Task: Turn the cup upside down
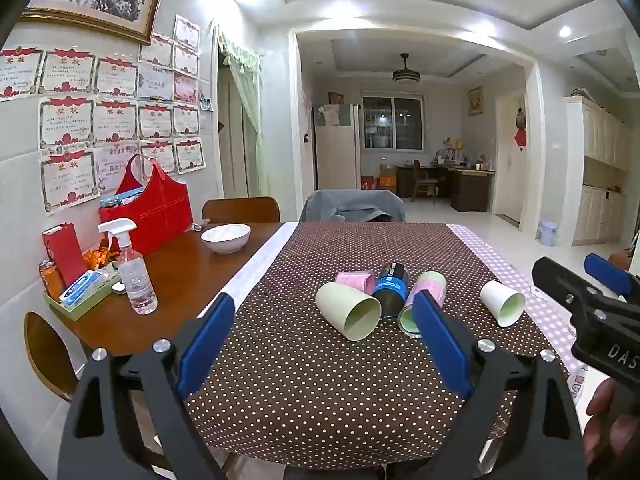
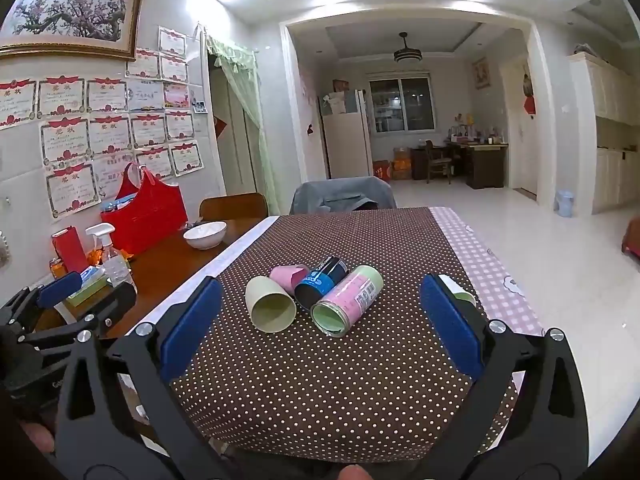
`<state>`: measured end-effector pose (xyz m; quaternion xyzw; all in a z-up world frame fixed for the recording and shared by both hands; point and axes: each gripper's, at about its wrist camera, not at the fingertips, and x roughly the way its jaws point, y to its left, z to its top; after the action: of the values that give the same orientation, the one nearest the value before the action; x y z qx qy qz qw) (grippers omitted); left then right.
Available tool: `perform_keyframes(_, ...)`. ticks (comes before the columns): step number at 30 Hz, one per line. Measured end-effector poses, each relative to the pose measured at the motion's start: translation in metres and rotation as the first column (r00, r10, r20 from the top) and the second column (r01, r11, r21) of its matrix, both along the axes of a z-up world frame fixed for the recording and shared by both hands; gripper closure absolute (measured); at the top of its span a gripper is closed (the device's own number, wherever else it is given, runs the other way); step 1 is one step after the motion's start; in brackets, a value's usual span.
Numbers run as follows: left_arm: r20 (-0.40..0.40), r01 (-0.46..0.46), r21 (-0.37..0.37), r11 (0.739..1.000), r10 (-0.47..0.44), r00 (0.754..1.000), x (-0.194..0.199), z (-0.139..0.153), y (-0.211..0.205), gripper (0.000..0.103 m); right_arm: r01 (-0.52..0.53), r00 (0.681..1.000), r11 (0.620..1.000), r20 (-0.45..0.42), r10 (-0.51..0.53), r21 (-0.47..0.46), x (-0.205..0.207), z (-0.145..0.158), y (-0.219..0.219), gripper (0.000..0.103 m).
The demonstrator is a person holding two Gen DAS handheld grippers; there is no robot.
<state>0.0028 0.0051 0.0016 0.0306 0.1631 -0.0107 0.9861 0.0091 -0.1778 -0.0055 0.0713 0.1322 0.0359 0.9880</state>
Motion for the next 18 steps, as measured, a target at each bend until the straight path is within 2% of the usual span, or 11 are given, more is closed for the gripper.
perform_keyframes(18,0.011,0.006,-0.005,1.000,-0.006,1.000,-0.0030,0.0010,-0.0051,0.014,-0.004,1.000,1.000,0.007,0.004,-0.017,0.0014,0.0059,0.0050,0.006)
